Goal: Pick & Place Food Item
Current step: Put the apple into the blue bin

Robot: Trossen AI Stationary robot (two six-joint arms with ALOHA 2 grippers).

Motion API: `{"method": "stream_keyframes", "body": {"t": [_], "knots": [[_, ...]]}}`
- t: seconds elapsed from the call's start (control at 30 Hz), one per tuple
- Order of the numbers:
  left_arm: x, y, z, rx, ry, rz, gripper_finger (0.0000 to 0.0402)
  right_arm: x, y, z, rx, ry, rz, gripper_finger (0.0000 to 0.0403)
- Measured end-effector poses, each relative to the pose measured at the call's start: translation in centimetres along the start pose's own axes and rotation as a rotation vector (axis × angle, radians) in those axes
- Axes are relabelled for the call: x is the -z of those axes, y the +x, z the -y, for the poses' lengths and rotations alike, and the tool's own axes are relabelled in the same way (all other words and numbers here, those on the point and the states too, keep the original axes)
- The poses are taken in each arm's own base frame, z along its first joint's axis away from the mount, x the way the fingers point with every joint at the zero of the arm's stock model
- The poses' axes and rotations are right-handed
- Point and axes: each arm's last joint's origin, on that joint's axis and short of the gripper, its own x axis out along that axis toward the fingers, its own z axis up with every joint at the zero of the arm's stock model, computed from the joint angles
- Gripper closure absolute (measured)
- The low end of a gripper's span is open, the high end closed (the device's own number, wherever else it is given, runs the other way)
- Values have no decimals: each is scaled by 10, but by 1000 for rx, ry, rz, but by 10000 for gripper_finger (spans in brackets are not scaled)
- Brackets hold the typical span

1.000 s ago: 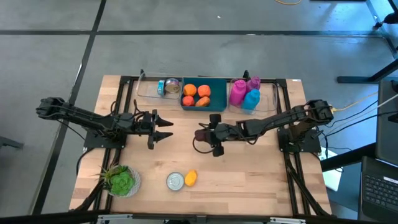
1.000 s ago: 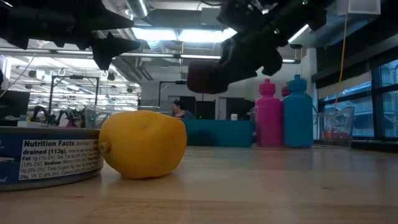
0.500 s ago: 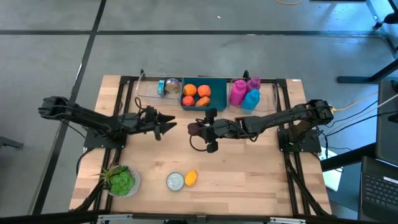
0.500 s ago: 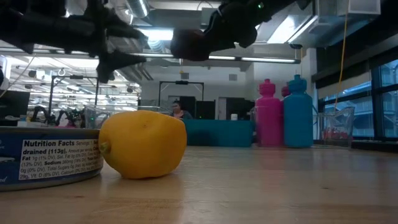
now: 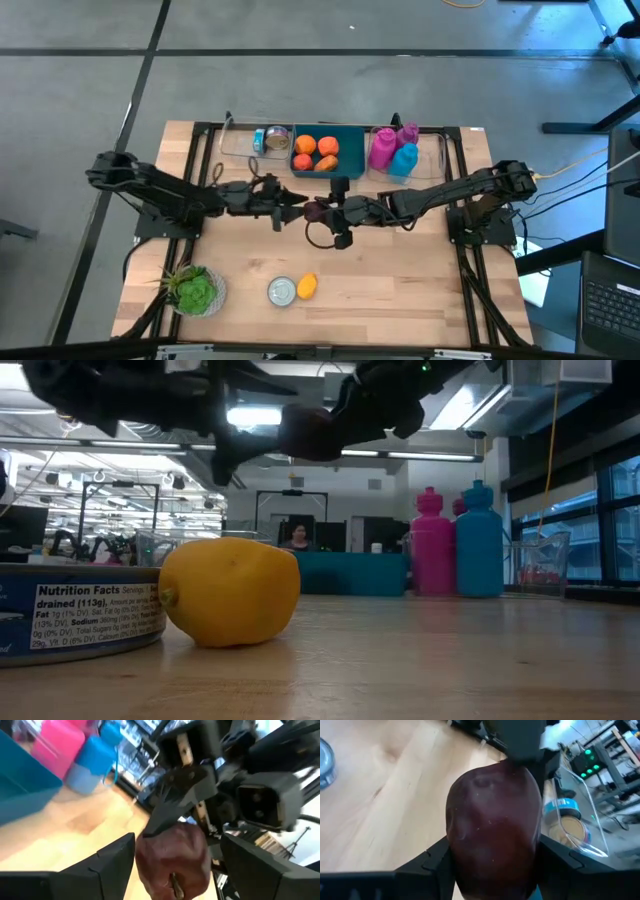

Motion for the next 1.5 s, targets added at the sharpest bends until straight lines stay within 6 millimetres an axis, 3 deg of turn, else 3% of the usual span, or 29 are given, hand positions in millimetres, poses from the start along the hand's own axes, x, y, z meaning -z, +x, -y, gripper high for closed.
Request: {"method": "stream_keyframes", "body": {"t": [0.5,0.9,1.27,1.5], "knots": [[25,58,14,86,-33,-163,95,1,-6,-13,36,10,-61,199],[24,58,18,133,3,-193,116,-2,-9,-19,53,20,-63,199],[24,58,17,128,77,-207,186,-1,-9,-18,81,-11,-72,197],[17,58,12,135,171,-204,189,-1,-8,-17,119,-16,-82,145]]}}
